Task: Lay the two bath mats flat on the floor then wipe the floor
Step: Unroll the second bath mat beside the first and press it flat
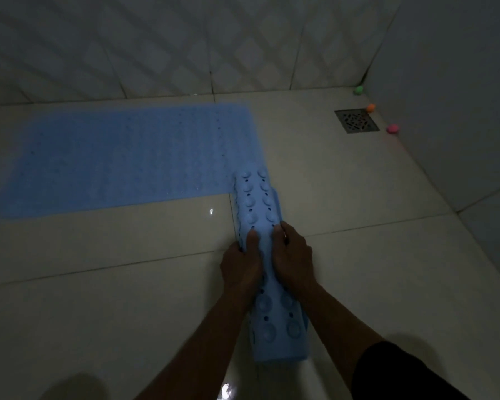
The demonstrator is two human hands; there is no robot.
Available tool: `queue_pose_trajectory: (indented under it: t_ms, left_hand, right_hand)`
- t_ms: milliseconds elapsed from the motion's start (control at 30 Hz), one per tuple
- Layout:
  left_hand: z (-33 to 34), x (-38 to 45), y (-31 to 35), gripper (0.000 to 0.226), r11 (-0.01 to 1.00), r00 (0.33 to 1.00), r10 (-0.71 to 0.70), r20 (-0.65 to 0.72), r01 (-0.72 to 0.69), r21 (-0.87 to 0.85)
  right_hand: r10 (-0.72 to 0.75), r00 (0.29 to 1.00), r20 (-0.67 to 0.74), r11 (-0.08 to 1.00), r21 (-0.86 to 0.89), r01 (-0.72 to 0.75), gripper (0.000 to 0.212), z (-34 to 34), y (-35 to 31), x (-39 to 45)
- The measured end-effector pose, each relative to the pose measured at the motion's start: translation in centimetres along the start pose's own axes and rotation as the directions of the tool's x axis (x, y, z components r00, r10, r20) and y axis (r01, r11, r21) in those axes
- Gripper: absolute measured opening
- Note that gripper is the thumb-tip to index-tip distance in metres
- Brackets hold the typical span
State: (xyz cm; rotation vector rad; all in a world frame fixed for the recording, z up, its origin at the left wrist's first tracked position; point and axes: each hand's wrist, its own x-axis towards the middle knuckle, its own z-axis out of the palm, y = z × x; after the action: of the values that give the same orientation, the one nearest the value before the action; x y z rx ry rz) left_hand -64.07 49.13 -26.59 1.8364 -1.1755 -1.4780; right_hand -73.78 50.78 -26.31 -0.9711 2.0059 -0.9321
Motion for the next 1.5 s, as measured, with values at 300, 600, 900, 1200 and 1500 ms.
queue_pose_trajectory:
  t_ms: [300,600,900,1200,1500]
  left_hand:
    - [0.8,-1.7,-1.2,0.064,0.99,0.998,-0.021,-0.064,0.03,0.137]
    - [1.1,-0.7,-1.2,0.065,0.984,0.992,-0.006,-0.123,0.027,0.174]
    - [-0.4,-0.6,-2.7,0.067,0.982,0.996,0.012,-0.087,0.004,0.186]
    - [-1.4,-1.0,-2.1,0.042,0.982,0.98,0.12,-0.161,-0.093,0.167]
    - [-4.3,-2.2,-2.7,0.04,0.987,0.973,0.108,-0.204,-0.08,0.142]
  right_hand:
    - [-0.033,0.995,0.096,0.998,0.049,0.028,0.037,-1.1,1.9,-1.1]
    - [-0.033,0.996,0.086,0.999,0.005,0.033,0.035,0.7,2.7,0.8]
    - [-0.049,0.997,0.067,0.991,-0.123,0.057,0.046,1.5,2.6,-0.7]
    - [-0.106,0.991,0.081,0.881,-0.455,0.132,0.058,1.3,1.5,-2.0]
    - [-0.065,0.994,0.083,0.997,-0.029,0.067,0.043,2.2,0.4,-2.4]
